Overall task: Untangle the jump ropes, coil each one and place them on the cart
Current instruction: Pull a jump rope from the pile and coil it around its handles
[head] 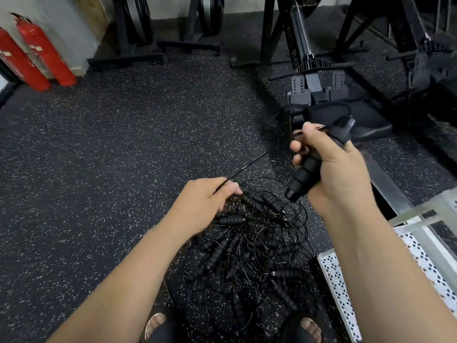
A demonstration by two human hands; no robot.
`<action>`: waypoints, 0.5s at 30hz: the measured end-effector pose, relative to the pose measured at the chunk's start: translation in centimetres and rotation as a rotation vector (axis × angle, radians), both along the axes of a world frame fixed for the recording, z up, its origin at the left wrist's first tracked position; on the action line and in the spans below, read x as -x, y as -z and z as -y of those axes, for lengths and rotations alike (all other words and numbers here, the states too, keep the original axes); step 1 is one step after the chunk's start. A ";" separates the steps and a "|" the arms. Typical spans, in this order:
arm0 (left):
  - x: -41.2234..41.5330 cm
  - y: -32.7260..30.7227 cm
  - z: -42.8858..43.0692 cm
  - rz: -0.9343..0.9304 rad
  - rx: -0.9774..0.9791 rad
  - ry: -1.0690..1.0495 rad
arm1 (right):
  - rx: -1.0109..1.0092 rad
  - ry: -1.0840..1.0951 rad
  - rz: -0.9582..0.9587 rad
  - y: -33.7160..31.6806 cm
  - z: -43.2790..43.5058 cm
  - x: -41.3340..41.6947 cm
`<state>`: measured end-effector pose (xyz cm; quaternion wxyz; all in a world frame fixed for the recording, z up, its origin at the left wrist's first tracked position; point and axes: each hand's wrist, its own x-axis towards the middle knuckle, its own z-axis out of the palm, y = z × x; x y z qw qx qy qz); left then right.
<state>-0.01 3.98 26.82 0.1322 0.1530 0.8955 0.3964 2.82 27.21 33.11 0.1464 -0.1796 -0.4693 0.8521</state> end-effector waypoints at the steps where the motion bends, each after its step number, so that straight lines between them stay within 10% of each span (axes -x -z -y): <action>1: -0.1 0.1 -0.1 -0.009 -0.007 0.003 | 0.000 -0.044 0.029 0.5 0.2 0.1; 7: -0.6 -0.4 -0.7 -0.081 -0.049 0.001 | -0.235 -0.436 0.243 2.4 3.2 -0.4; 15: -0.6 -0.6 -0.7 -0.005 -0.031 -0.005 | -0.436 -0.440 0.191 3.0 5.3 -0.7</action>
